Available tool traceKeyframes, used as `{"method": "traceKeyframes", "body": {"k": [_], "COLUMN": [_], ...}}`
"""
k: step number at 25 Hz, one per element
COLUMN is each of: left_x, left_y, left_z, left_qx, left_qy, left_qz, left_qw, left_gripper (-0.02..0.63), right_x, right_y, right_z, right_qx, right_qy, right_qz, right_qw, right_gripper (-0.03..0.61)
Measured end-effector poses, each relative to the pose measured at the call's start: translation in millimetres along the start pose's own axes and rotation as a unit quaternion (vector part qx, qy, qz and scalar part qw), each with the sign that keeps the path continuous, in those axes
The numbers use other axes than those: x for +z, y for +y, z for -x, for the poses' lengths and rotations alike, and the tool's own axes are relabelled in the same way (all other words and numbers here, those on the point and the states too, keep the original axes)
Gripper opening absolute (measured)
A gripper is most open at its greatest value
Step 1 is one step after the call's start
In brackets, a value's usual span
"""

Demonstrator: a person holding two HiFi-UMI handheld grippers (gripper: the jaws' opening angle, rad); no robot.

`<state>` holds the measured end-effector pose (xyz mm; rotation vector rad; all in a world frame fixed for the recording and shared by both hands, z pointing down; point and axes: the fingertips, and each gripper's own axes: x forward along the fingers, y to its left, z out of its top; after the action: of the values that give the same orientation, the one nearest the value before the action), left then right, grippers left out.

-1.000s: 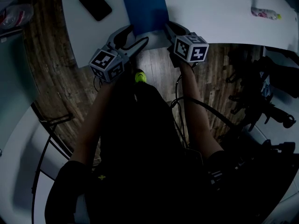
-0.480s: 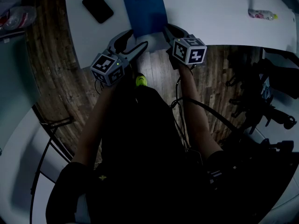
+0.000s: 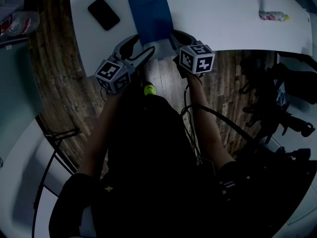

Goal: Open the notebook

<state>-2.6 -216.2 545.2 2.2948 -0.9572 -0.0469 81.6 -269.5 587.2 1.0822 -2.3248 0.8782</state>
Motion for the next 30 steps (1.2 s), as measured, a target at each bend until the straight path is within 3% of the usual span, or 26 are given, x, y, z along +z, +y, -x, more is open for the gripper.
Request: {"method": "traceKeyframes", "body": {"k": [30], "left_x": [5.2], "left_y": [-12.6], "left_z": [30.4], "left_qx": [0.027], "left_qy": [-0.023], "left_qz": [-0.008], "left_qw": [0.9993], "left_gripper": [0.305], "right_x": [25.2], "right_y": [64.0], "right_z": [10.6], "right_qx": [0.066], "right_qy": [-0.023], "right_qz": [0.064], "right_qw": [0.996], "right_gripper": [0.026]}}
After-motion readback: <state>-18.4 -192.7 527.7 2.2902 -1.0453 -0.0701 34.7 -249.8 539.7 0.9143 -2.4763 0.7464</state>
